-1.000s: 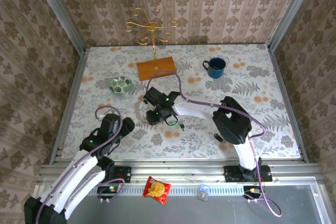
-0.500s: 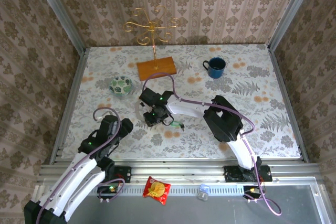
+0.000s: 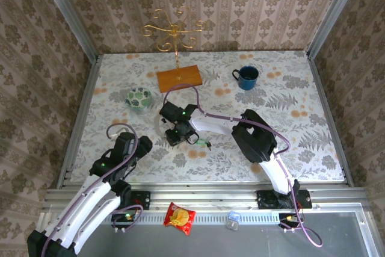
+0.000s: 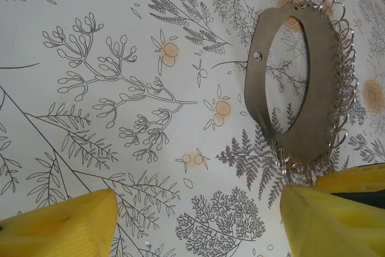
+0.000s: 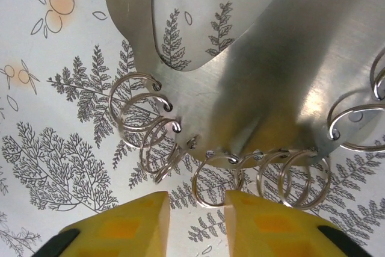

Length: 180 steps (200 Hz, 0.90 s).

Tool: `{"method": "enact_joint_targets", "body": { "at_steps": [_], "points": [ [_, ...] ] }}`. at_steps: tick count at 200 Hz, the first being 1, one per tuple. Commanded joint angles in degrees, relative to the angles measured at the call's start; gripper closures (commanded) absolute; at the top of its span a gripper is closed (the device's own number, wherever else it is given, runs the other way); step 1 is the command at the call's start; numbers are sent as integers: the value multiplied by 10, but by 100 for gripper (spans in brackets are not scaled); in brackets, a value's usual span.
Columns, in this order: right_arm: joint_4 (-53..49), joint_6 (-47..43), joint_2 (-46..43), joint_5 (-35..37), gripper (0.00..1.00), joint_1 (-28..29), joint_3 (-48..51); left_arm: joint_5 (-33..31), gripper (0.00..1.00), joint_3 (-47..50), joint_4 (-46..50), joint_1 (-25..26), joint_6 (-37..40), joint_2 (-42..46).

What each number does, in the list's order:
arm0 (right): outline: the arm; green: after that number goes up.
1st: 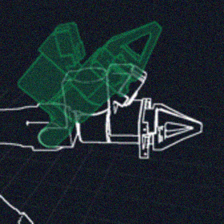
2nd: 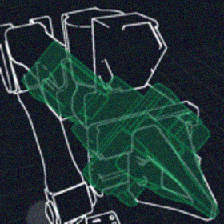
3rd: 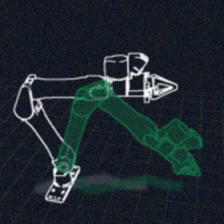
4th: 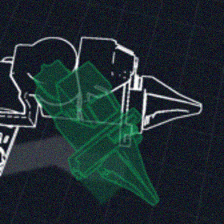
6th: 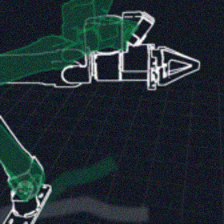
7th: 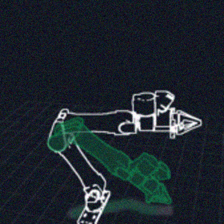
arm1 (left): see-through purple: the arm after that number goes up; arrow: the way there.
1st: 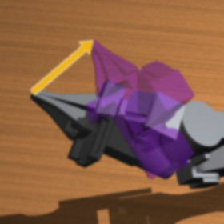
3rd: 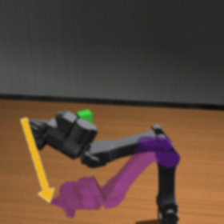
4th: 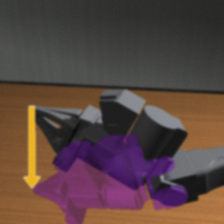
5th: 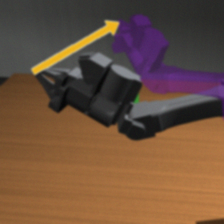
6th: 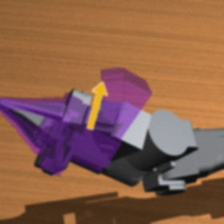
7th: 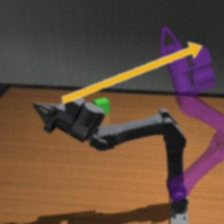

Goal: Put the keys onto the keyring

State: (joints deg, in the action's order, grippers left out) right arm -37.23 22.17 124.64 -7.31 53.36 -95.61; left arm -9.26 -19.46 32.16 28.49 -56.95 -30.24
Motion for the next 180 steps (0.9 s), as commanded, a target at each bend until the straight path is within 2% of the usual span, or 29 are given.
{"method": "enact_joint_targets", "body": {
  "at_steps": [1, 27, 85, 146, 180],
  "points": [
    [-8, -2, -50, 14, 64, 6, 4, -5, 28, 8, 2, 3, 15, 7],
    [8, 13, -42, 5, 60, 10, 1, -11, 27, 6, 11, 2, 13, 9],
    [-2, 32, 14, 22, 59, 10, -46, -13, 27, 7, 12, 2, 9, 16],
    [-19, 30, 37, 18, 69, 10, -57, -16, 27, 6, 7, 2, 8, 16],
    [-19, 27, 34, 8, 86, 10, -55, -16, 27, -1, 7, 2, 16, 17]
  ]
}}
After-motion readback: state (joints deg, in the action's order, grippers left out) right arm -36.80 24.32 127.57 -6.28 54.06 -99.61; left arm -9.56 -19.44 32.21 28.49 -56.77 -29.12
